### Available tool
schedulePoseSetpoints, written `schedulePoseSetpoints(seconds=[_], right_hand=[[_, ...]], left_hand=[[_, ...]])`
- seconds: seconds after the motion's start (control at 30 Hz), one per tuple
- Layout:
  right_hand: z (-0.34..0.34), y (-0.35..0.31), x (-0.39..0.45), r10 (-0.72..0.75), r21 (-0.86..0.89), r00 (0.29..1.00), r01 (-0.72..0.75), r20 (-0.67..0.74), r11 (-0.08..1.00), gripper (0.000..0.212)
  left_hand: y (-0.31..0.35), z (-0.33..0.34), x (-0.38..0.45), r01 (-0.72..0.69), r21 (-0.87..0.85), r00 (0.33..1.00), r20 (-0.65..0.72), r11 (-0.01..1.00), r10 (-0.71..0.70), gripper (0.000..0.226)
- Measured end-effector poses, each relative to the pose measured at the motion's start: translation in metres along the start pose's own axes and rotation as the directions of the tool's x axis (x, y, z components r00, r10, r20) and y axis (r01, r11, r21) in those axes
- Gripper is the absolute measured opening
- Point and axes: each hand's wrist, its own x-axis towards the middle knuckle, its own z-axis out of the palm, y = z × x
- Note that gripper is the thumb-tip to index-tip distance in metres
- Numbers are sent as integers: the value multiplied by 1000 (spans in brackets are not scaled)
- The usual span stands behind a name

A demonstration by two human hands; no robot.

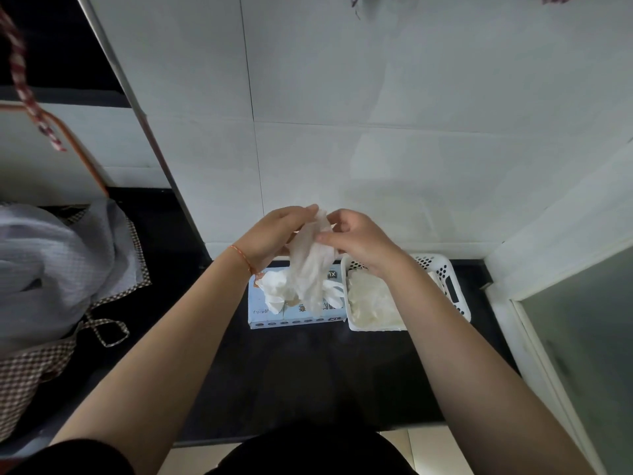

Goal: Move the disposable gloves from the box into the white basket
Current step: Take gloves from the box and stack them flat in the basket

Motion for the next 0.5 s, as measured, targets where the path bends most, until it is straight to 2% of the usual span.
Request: schedulePoseSetpoints(seconds=[0.1,0.17,0.23,0.33,0.4,0.47,0.5], right_hand=[[-4,2,-1,18,213,996,1,-87,977,6],[-9,5,-1,26,256,996,-2,-91,967,6],[-14,10,0,34,193,997,-19,-75,981,12],[-20,14,0,84,15,996,-85,34,996,18],[-23,11,-3,119,-82,990,-112,81,990,36],[-25,4,-5,96,-144,994,-87,56,986,56],[-27,0,-7,67,-172,997,-58,47,983,59]], left_hand=[[-8,-6,-1,36,-39,999,35,999,-34,30],[-15,-10,0,52,-59,999,-15,997,-53,19],[-18,-10,2,29,-92,995,-92,995,-38,5],[-18,-9,5,-58,-96,988,-147,994,44,10],[-14,-7,7,-103,-12,989,-110,995,101,10],[-8,2,8,-126,95,990,-53,987,131,13],[-5,7,9,-135,137,990,-31,981,140,15]])
